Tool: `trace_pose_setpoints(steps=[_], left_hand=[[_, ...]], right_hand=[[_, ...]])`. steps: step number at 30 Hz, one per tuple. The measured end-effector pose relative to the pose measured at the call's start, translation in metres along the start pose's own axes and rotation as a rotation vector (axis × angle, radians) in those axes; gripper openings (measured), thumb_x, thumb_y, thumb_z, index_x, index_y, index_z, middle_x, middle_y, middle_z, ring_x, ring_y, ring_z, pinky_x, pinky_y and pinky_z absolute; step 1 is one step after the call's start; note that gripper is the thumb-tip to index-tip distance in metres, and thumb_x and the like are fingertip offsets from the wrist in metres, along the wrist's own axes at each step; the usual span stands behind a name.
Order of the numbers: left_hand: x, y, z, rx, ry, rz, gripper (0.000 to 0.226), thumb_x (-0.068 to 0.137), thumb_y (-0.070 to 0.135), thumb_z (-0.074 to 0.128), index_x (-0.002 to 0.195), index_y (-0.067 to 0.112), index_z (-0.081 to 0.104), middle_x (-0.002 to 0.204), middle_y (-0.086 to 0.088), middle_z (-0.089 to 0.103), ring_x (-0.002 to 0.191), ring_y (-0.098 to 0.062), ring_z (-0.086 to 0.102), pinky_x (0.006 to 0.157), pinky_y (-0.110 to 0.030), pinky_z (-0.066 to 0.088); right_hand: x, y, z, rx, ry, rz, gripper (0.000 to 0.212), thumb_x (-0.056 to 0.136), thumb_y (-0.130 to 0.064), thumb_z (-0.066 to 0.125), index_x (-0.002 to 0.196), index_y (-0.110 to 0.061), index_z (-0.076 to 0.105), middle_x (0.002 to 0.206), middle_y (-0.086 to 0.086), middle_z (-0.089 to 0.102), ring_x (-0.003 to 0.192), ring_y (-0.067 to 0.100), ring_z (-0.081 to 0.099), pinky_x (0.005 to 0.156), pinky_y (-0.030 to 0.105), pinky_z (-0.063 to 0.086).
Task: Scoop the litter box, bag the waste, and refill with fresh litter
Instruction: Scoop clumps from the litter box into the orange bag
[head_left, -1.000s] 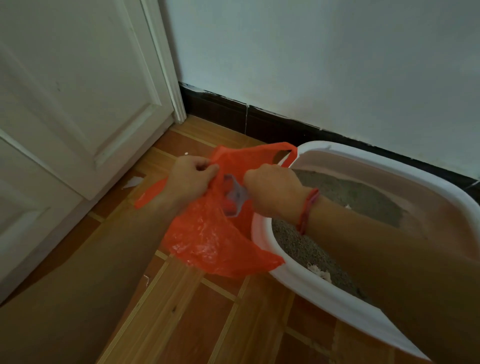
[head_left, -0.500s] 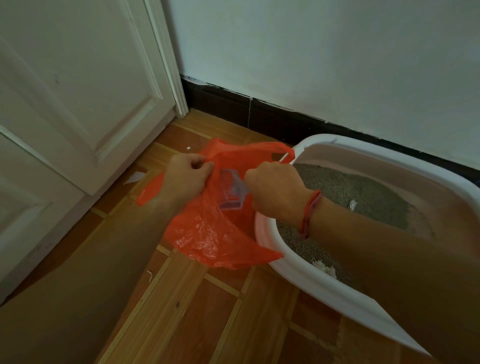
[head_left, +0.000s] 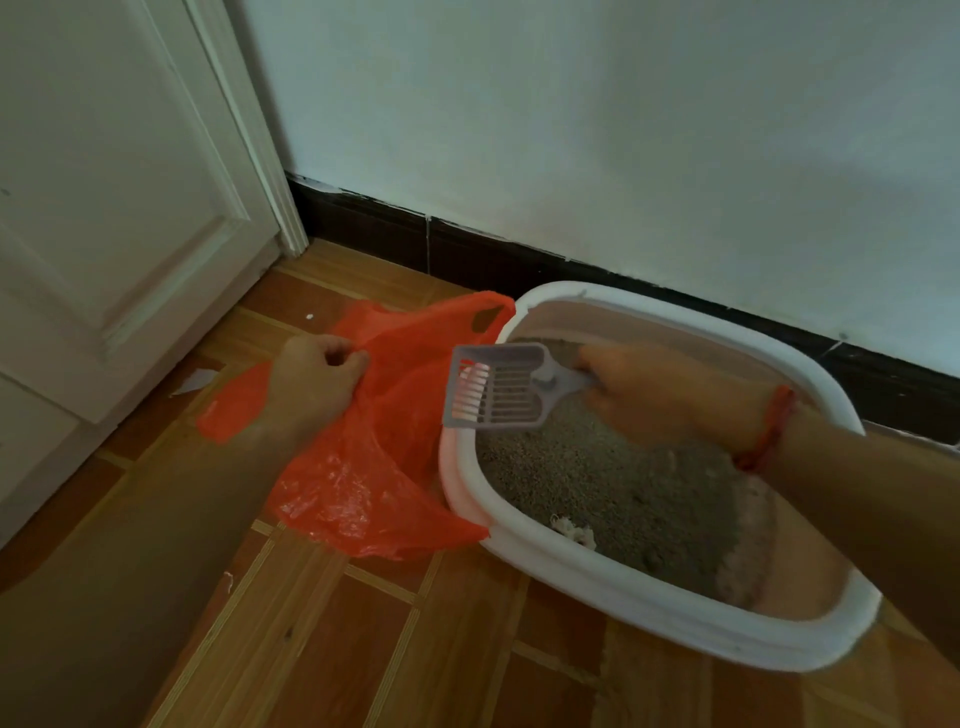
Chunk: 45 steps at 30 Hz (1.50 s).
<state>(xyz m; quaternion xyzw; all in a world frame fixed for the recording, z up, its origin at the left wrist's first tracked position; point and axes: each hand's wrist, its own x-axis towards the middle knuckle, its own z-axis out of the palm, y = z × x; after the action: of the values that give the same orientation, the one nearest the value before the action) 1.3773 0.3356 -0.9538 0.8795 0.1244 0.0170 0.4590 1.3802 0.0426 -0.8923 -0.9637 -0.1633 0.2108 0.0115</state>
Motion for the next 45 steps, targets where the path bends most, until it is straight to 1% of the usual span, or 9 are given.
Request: trace_pose_setpoints(steps=[3,7,13,18,23,28,36,41,45], left_hand=[[-0.001,0.002,0.004,0.071,0.007,0.011,0.028,0.095,0.016,0.061,0.068,0.021,0.065,0.06,0.0,0.062,0.046,-0.01,0.055,0.049,-0.022,0.041],[-0.002,0.002,0.009,0.122,0.001,0.02,0.024,0.095,0.018,0.062,0.072,0.019,0.066,0.065,-0.002,0.064,0.053,-0.018,0.058,0.053,-0.025,0.043],[-0.002,-0.001,0.01,0.135,-0.006,0.02,0.018,0.094,0.019,0.062,0.084,0.009,0.073,0.074,-0.011,0.07,0.064,-0.029,0.065,0.067,-0.041,0.057],[-0.005,-0.001,0.014,0.139,-0.021,0.03,0.019,0.094,0.02,0.063,0.079,0.014,0.072,0.071,-0.008,0.069,0.055,-0.02,0.06,0.055,-0.026,0.048],[-0.004,-0.002,0.015,0.124,-0.027,0.025,0.018,0.094,0.019,0.062,0.08,0.013,0.072,0.072,-0.01,0.069,0.056,-0.022,0.061,0.059,-0.034,0.054],[-0.003,-0.007,0.018,0.095,-0.044,0.009,0.017,0.093,0.017,0.062,0.079,0.014,0.071,0.074,-0.012,0.069,0.063,-0.031,0.064,0.065,-0.044,0.057],[0.0,-0.012,0.024,0.041,-0.069,0.0,0.02,0.094,0.018,0.063,0.076,0.018,0.072,0.064,-0.004,0.065,0.051,-0.017,0.057,0.054,-0.029,0.049],[0.003,-0.016,0.027,0.053,-0.066,-0.014,0.02,0.093,0.02,0.064,0.078,0.011,0.073,0.073,-0.017,0.07,0.056,-0.025,0.061,0.059,-0.042,0.056],[0.002,-0.016,0.027,0.052,-0.06,-0.028,0.017,0.094,0.021,0.064,0.082,0.013,0.074,0.078,-0.016,0.072,0.064,-0.034,0.067,0.066,-0.047,0.058]], right_hand=[[-0.014,0.034,0.002,0.046,0.029,0.017,0.01,0.099,-0.033,0.045,0.095,-0.03,0.053,0.082,-0.003,0.059,0.069,0.014,0.058,0.064,0.029,0.053],[-0.019,0.068,0.02,-0.059,0.087,0.082,0.016,0.096,-0.043,0.045,0.106,-0.035,0.055,0.084,-0.007,0.063,0.071,0.013,0.062,0.071,0.037,0.058],[-0.021,0.081,0.031,-0.187,0.036,0.246,0.017,0.097,-0.03,0.045,0.101,-0.028,0.062,0.086,-0.005,0.066,0.075,0.016,0.064,0.075,0.036,0.058],[-0.016,0.079,0.045,-0.321,-0.01,0.279,0.018,0.096,-0.026,0.049,0.103,-0.024,0.065,0.081,-0.006,0.064,0.075,0.014,0.063,0.071,0.029,0.055],[-0.002,0.07,0.063,-0.357,-0.024,0.29,0.013,0.095,-0.024,0.053,0.095,-0.02,0.065,0.071,-0.005,0.057,0.07,0.016,0.062,0.074,0.034,0.057],[0.012,0.06,0.073,-0.363,-0.02,0.239,0.011,0.095,-0.022,0.05,0.092,-0.021,0.06,0.069,-0.005,0.051,0.069,0.018,0.053,0.069,0.031,0.041],[0.033,0.043,0.093,-0.201,0.012,0.228,0.017,0.093,-0.026,0.051,0.099,-0.018,0.064,0.076,0.001,0.058,0.069,0.024,0.058,0.066,0.032,0.046],[0.044,0.044,0.107,0.043,-0.021,0.261,0.024,0.092,-0.029,0.053,0.11,-0.02,0.066,0.086,0.004,0.063,0.078,0.023,0.062,0.07,0.035,0.055],[0.041,0.049,0.12,0.296,-0.035,0.246,0.025,0.094,-0.036,0.056,0.113,-0.024,0.068,0.09,0.003,0.066,0.076,0.018,0.061,0.068,0.03,0.049]])
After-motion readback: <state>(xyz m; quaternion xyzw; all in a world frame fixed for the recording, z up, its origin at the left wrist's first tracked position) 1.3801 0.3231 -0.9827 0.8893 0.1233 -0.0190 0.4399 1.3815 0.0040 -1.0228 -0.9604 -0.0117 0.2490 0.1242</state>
